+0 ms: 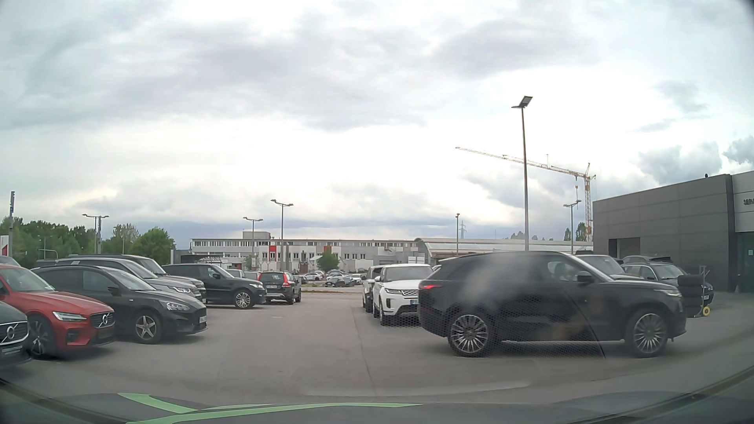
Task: Follow the waypoints while adhering to traffic rules and regulations
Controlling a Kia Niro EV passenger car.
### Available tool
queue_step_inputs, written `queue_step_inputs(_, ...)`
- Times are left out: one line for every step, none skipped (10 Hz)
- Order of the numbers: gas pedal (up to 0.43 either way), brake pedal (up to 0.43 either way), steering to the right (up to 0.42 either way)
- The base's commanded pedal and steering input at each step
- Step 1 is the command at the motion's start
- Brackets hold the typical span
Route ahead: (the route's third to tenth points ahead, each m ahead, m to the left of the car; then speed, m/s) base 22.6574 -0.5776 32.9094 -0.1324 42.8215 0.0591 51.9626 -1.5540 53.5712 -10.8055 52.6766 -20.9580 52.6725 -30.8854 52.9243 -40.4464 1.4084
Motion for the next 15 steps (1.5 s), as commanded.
queue_step_inputs(0.118,0.0,-0.03)
queue_step_inputs(0.118,0.0,-0.031)
queue_step_inputs(0.118,0.0,-0.032)
queue_step_inputs(0.118,0.0,-0.034)
queue_step_inputs(0.118,0.0,-0.038)
queue_step_inputs(0.118,0.0,-0.045)
queue_step_inputs(0.118,0.0,-0.054)
queue_step_inputs(0.118,0.0,-0.069)
queue_step_inputs(0.118,0.0,-0.08)
queue_step_inputs(0.118,0.0,-0.097)
queue_step_inputs(0.118,0.0,-0.114)
queue_step_inputs(0.118,0.0,-0.127)
queue_step_inputs(0.118,0.0,-0.137)
queue_step_inputs(0.118,0.0,-0.151)
queue_step_inputs(0.118,0.0,-0.16)
